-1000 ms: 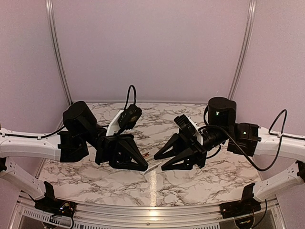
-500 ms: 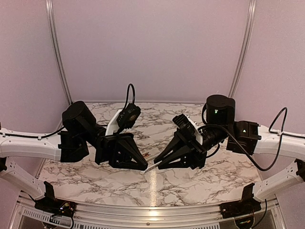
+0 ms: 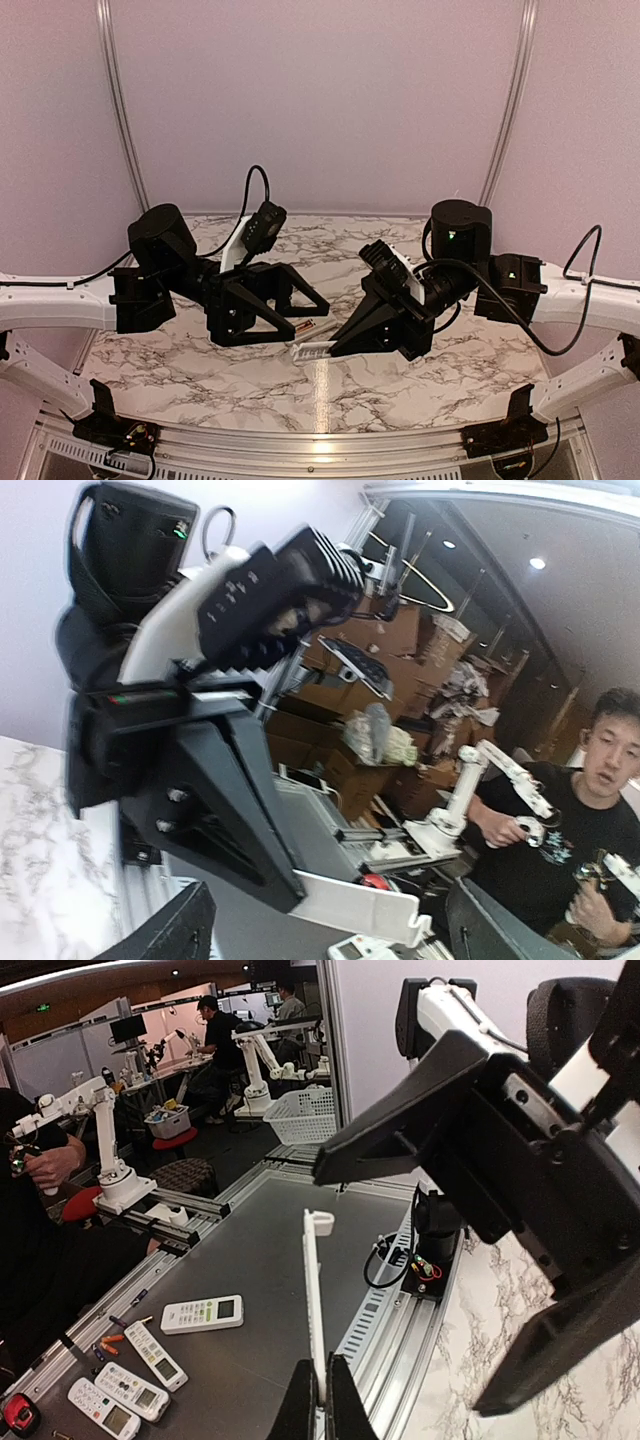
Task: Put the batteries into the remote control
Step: Pass from the left arm to the right, then pass from the right arm to the left
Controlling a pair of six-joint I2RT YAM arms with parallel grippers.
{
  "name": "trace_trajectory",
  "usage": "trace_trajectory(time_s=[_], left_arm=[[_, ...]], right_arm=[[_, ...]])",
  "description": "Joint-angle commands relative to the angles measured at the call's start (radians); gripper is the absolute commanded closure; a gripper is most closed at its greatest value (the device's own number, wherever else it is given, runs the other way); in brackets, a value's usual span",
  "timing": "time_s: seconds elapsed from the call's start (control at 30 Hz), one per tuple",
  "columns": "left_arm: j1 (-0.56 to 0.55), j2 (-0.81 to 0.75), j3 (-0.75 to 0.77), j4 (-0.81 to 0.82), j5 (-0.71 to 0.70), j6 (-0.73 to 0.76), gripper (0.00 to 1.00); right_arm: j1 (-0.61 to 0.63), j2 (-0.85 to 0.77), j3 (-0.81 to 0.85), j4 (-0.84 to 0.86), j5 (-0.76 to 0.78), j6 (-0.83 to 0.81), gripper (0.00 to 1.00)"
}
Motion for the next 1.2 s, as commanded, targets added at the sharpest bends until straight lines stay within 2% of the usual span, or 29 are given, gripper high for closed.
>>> trace_trajectory(time_s=[0.0, 0.1, 0.17, 0.43, 0.77, 0.97, 1.17], left_arm=[[0.051, -0.184, 0.037, -0.419, -0.332, 0.334, 0.06], [0.050, -0.257, 0.058, -0.671, -0.663, 0.541, 0.05], [0.049, -0.281, 0.045, -0.773, -0.812, 0.670, 0.06], [-0.071, -0.297, -0.025, -0.978, -1.095, 1.025, 0.15], [-0.181, -0.154, 0.003, -1.054, -1.177, 1.238, 0.25], [-0.197, -0.063, 0.029, -1.060, -1.192, 1.283, 0.37], [-0.217, -0.040, 0.040, -1.003, -1.198, 1.302, 0.41]], right_arm=[[-0.020, 0.053, 0.051, -0.054, 0.036, 0.077, 1.00], [-0.075, 0.105, 0.045, -0.098, 0.051, 0.131, 1.00], [-0.128, 0.149, 0.043, -0.132, 0.044, 0.157, 1.00], [-0.232, 0.310, 0.041, -0.223, 0.033, 0.233, 1.00], [-0.237, 0.411, 0.019, -0.149, -0.096, 0.326, 1.00], [-0.237, 0.423, 0.019, -0.153, -0.100, 0.327, 1.00], [-0.238, 0.432, 0.017, -0.151, -0.107, 0.331, 1.00]])
